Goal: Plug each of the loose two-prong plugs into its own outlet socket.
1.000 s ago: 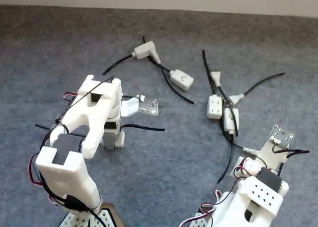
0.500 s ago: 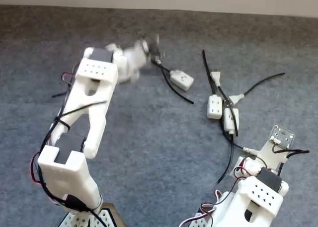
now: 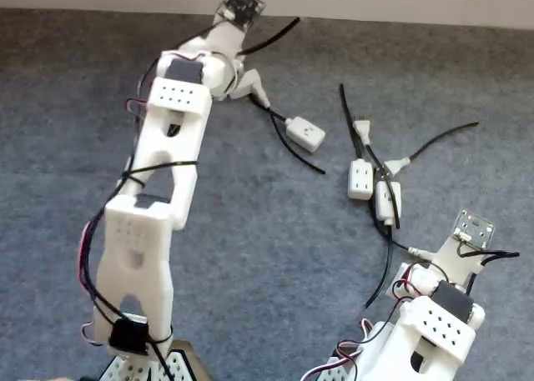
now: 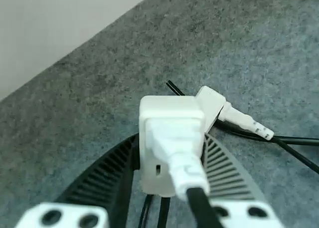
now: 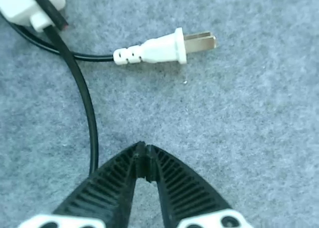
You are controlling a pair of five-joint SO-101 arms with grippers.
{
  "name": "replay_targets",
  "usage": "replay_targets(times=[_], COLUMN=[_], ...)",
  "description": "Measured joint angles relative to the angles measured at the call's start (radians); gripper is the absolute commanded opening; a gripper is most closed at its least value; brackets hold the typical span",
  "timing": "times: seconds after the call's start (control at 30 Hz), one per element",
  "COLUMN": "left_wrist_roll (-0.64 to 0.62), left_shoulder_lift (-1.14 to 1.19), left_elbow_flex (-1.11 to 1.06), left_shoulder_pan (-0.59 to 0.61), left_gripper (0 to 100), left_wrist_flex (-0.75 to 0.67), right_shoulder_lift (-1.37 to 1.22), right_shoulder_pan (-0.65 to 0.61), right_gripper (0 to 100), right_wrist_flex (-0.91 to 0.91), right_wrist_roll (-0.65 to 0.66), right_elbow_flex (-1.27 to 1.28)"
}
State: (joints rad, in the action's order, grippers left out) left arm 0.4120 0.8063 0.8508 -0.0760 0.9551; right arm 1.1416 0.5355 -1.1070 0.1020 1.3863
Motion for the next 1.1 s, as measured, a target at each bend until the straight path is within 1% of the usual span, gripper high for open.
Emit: replay_targets(times=[0.1, 0.23, 0.33, 0.43, 0.57, 0.67, 0.77, 0.87, 1.0, 1.1], left_wrist_roll=[0.0, 0.0, 0.0, 0.0, 0.0, -0.011, -0.081, -0.147, -0.256, -0.365], left_shoulder_lift=[0.203, 0.428, 0.525, 0.565, 0.563, 0.503, 0.384, 0.239, 0.075, 0.025], left_elbow_flex=[0.215, 0.47, 0.597, 0.661, 0.747, 0.761, 0.761, 0.763, 0.764, 0.727], left_shoulder_pan=[0.0, 0.009, 0.029, 0.046, 0.048, 0.048, 0.048, 0.048, 0.048, 0.075], left_gripper=[21, 26, 28, 28, 28, 28, 28, 28, 28, 28], left_wrist_flex=[0.054, 0.141, 0.201, 0.244, 0.298, 0.344, 0.422, 0.548, 0.763, 0.812], right_shoulder_lift=[0.0, 0.0, 0.0, 0.0, 0.0, 0.0, 0.0, 0.0, -0.002, -0.002], right_shoulder_pan=[0.0, 0.0, 0.0, 0.0, 0.0, 0.0, 0.0, 0.0, 0.0, 0.0], right_gripper=[0.6, 0.6, 0.6, 0.6, 0.6, 0.6, 0.6, 0.6, 0.6, 0.6], right_wrist_flex=[0.0, 0.0, 0.0, 0.0, 0.0, 0.0, 0.0, 0.006, 0.037, 0.041], right_wrist_roll=[0.0, 0.0, 0.0, 0.0, 0.0, 0.002, 0.069, 0.121, 0.137, 0.137], right_elbow_flex=[0.0, 0.0, 0.0, 0.0, 0.0, 0.0, 0.0, 0.0, -0.055, -0.132])
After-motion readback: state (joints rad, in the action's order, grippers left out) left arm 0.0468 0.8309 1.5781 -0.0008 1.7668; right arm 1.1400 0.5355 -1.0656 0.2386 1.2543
